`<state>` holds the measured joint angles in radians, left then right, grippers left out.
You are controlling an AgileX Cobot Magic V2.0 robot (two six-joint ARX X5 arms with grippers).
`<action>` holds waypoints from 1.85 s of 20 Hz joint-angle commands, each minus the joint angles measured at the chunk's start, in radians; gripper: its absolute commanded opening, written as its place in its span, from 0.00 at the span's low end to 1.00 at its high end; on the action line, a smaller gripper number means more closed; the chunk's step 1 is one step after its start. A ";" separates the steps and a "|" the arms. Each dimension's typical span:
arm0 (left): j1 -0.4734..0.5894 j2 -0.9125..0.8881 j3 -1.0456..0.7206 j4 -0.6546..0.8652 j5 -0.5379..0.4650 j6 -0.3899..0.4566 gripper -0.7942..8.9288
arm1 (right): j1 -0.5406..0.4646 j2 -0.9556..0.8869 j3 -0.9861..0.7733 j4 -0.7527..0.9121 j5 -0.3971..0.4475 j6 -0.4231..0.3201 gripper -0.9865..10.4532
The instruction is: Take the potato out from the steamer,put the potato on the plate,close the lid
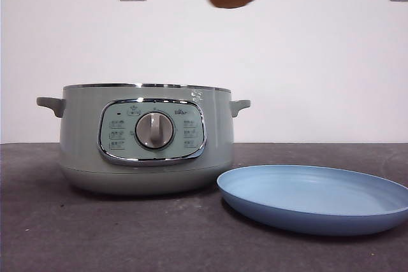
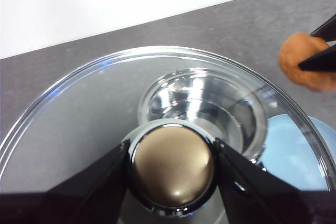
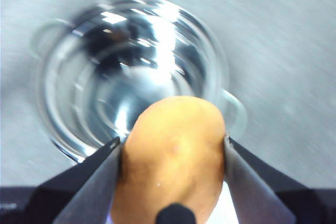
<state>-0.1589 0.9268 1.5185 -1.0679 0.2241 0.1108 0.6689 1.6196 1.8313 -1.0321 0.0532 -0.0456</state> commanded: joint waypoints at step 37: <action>-0.073 0.232 0.014 0.194 0.098 -0.001 0.07 | -0.172 -0.207 -1.016 0.683 -0.152 0.161 0.56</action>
<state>-0.2283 1.1637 1.5185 -0.9203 0.3088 0.1112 0.4953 1.4200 0.8047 -0.3603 -0.1013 0.1059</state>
